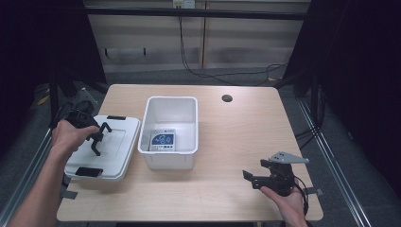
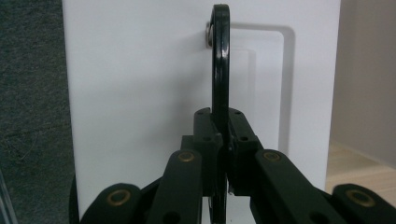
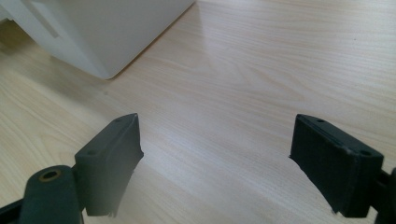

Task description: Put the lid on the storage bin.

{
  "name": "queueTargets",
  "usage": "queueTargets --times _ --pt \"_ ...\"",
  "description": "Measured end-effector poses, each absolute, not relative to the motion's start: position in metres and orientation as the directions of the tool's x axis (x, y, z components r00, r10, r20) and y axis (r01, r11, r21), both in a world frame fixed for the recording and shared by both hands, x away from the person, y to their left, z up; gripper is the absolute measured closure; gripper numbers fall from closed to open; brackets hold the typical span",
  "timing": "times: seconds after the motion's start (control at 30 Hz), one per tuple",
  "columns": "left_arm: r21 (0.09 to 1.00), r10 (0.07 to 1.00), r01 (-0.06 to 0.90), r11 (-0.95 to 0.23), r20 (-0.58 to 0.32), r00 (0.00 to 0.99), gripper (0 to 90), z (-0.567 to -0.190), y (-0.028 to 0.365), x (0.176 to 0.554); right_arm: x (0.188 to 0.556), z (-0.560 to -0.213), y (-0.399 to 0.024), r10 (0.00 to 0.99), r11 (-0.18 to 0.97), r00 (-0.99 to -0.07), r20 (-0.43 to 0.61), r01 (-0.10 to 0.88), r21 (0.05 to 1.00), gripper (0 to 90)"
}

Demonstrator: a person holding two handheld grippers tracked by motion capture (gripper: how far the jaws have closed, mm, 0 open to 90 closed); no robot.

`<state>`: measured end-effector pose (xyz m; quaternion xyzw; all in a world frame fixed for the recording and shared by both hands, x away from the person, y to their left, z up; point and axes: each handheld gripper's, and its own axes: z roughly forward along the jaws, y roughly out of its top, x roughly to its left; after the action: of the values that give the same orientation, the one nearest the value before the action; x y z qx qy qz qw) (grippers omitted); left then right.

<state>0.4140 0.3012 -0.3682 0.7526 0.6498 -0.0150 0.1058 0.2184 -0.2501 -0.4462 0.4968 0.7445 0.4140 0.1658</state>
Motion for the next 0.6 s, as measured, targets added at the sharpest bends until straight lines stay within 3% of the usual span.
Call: queueTargets --times 0.6 --pt "0.166 0.974 0.977 -0.134 -0.16 0.161 84.9 -0.344 0.308 0.409 0.219 -0.447 -0.25 0.877 0.16 -0.45 0.169 0.605 0.78 15.2"
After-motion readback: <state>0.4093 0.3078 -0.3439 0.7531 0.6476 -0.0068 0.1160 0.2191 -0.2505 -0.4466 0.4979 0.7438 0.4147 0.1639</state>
